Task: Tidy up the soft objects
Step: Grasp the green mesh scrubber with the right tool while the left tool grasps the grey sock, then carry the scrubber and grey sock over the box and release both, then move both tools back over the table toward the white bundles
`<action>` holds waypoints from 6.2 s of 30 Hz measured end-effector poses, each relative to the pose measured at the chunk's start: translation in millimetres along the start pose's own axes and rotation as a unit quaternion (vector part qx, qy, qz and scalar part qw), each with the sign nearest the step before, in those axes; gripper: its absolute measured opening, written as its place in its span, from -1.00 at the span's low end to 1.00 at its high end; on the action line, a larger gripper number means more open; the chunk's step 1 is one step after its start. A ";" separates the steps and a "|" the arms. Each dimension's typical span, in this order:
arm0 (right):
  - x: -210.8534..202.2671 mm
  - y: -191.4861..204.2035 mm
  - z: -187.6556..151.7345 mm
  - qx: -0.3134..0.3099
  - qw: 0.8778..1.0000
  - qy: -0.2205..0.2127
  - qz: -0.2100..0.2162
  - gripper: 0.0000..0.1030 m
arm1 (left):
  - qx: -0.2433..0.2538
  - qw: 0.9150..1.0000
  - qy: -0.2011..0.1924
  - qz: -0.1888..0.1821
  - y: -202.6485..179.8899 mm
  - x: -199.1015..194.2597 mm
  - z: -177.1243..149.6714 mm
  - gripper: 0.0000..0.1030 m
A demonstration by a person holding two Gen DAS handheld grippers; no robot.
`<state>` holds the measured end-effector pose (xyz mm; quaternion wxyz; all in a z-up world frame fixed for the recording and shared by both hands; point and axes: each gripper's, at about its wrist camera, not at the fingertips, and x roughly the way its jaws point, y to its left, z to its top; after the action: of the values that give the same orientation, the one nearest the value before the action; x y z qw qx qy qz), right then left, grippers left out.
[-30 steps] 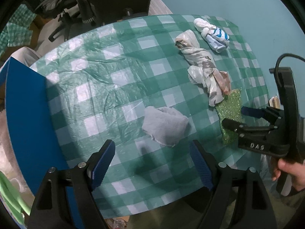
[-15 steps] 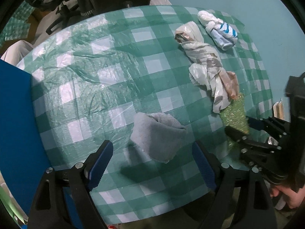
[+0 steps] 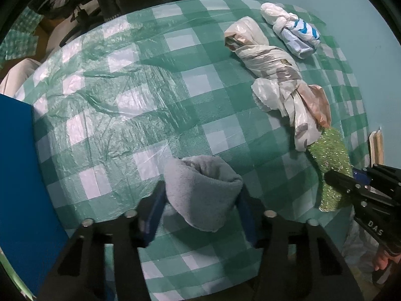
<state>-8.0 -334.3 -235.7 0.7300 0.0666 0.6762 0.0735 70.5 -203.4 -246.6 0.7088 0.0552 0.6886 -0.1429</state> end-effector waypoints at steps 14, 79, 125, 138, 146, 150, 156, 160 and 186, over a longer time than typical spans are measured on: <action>-40.4 -0.5 1.0 -0.010 1.000 -0.010 0.012 -0.74 | 0.003 1.000 -0.020 0.004 18.6 -25.3 -15.7 -0.51; -117.3 232.6 76.7 -0.230 0.965 -0.087 0.091 -0.74 | -0.196 0.964 -0.171 0.050 161.2 -195.9 -105.6 -0.52; -41.4 394.8 146.2 -0.290 0.947 -0.030 0.134 -0.59 | -0.262 0.950 -0.150 0.073 299.1 -163.2 -91.6 -0.12; -45.4 391.9 143.7 -0.289 0.949 -0.046 0.118 -0.04 | -0.268 0.946 -0.160 0.087 295.3 -175.0 -98.9 0.23; -55.9 373.8 139.5 -0.275 0.953 -0.053 0.117 0.04 | -0.265 0.946 -0.168 0.085 280.5 -184.7 -102.5 0.23; -61.5 363.4 136.9 -0.271 0.954 -0.057 0.114 0.04 | -0.259 0.947 -0.168 0.087 271.3 -187.5 -102.7 0.23; -69.5 342.9 132.6 -0.267 0.956 -0.060 0.108 0.04 | -0.247 0.949 -0.171 0.097 254.5 -191.7 -101.3 0.24; -74.6 329.0 130.2 -0.264 0.958 -0.067 0.095 0.05 | -0.239 0.950 -0.174 0.099 242.2 -193.8 -100.5 0.31; -99.8 190.3 131.5 -0.194 0.977 -0.084 0.030 0.18 | -0.175 0.969 -0.158 0.078 143.2 -175.6 -54.8 0.34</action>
<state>112.4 -167.2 -90.6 0.7808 -0.0500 0.5829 0.2193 55.9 -29.6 -91.9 0.8162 -0.0398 0.5757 0.0283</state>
